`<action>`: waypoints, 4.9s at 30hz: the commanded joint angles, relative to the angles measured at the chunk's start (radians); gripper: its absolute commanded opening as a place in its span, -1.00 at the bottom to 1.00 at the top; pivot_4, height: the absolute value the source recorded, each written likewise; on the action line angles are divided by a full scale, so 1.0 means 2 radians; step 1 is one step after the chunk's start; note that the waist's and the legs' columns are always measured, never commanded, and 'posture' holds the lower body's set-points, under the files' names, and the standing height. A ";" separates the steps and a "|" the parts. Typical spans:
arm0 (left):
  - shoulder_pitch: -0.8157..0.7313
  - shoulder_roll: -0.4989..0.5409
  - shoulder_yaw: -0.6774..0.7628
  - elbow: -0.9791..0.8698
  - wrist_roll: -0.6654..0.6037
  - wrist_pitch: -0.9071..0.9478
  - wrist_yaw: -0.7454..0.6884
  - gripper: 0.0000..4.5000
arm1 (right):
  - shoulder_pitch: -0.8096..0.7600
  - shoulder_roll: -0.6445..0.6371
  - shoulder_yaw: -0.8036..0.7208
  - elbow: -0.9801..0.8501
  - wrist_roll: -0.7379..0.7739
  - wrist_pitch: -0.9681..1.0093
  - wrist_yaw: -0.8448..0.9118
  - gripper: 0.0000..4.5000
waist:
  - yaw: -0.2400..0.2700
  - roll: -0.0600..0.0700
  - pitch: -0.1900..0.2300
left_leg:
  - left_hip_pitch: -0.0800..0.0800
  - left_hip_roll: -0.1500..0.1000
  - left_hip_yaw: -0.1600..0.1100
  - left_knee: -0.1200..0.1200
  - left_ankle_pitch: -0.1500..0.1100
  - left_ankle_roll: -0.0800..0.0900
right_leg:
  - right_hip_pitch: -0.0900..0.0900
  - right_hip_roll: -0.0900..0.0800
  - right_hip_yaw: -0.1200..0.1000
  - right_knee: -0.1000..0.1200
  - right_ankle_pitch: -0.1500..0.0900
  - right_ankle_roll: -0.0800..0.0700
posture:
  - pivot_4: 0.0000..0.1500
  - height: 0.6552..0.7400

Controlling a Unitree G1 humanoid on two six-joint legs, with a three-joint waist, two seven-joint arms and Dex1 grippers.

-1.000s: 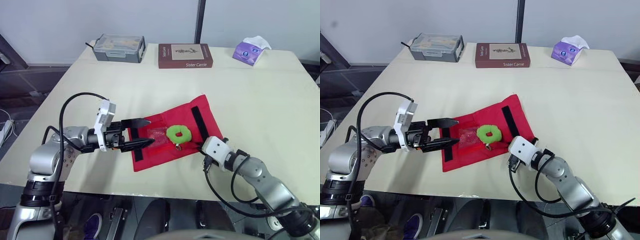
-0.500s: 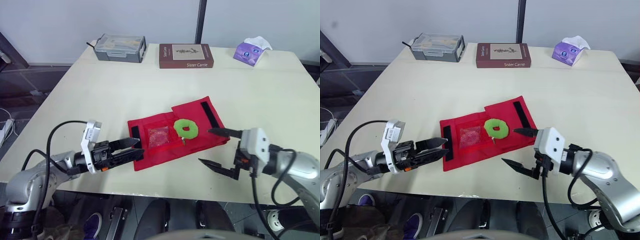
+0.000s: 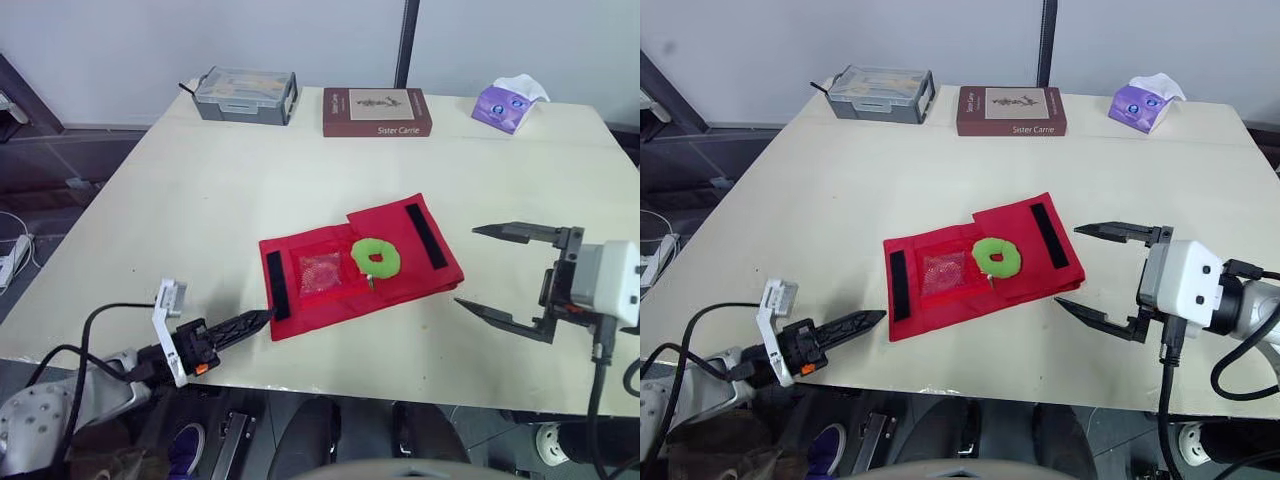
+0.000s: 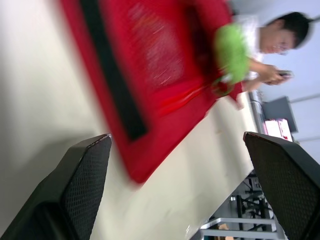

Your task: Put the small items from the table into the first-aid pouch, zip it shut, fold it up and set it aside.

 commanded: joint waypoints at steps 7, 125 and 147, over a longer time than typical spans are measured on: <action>-0.021 -0.013 -0.039 0.001 -0.112 -0.018 0.131 1.00 | 0.027 0.004 -0.015 -0.012 0.001 -0.021 -0.001 0.98 | 0.002 0.000 0.000 | 0.000 -0.001 0.000 0.000 0.000 0.000 | 0.000 -0.002 -0.001 0.000 0.000 0.000 | 1.00 1.00; -0.504 -0.190 -0.328 0.283 0.400 -0.109 -0.351 0.40 | -0.058 0.169 0.230 0.115 -0.194 0.101 -0.149 -1.00 | -0.007 -0.002 0.000 | 0.000 -0.001 0.002 0.002 0.000 0.000 | 0.000 0.005 -0.001 0.004 0.001 0.002 | 1.00 1.00; -0.463 -0.140 -0.266 0.153 0.376 -0.162 -0.360 1.00 | -0.026 0.171 0.159 0.034 -0.074 0.195 -0.186 -0.09 | -0.008 -0.001 0.000 | 0.000 -0.001 0.001 0.001 0.000 0.000 | 0.000 0.004 -0.001 0.004 0.001 0.002 | 1.00 1.00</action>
